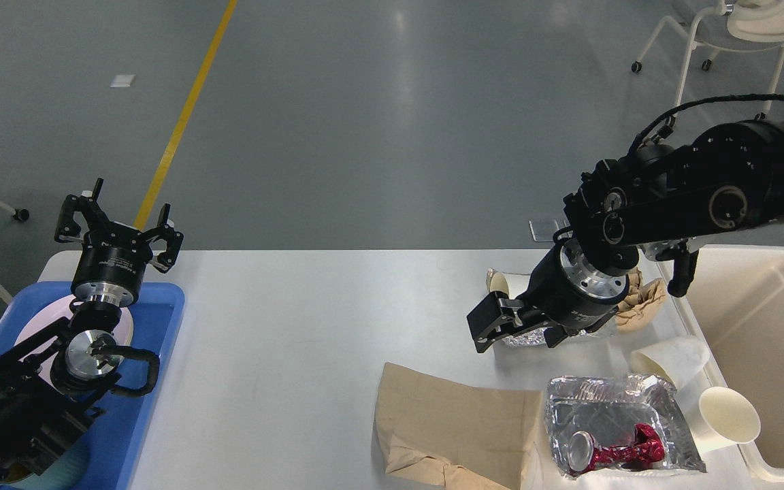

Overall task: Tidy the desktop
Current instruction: 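Lower the right gripper to the second brown paper bag and grasp it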

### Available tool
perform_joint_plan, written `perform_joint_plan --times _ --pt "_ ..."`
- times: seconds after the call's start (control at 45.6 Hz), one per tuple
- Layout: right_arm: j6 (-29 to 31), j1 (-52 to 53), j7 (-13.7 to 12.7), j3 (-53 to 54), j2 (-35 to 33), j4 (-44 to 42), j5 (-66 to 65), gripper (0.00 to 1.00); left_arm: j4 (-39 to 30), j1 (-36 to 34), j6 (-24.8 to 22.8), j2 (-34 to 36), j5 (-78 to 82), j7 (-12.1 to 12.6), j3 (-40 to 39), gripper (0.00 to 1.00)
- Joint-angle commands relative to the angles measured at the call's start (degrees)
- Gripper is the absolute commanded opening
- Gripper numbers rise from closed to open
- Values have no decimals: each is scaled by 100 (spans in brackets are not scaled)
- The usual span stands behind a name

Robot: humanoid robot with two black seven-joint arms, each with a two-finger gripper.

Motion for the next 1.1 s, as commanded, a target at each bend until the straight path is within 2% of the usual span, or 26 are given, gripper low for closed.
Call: perform_joint_plan --times 0.0,0.131,0.307,0.613,0.833,1.074 --pt "-520 -408 -1 -565 -33 -35 4 100 0 2 0 -1 0 0 0 97" --pt "-1232 -1119 -1 -873 -191 -35 206 100 0 2 0 -1 0 0 0 97" --pt "-1777 -1911 -1 -812 -332 26 918 100 0 2 0 -1 0 0 0 97" --pt "-2077 -2166 8 -250 -262 712 1647 100 0 2 0 -1 0 0 0 97" --pt "-2428 -2790 8 58 -16 712 2139 100 0 2 0 -1 0 0 0 97" --pt "-2789 -3476 17 963 11 571 2729 100 0 2 0 -1 0 0 0 97"
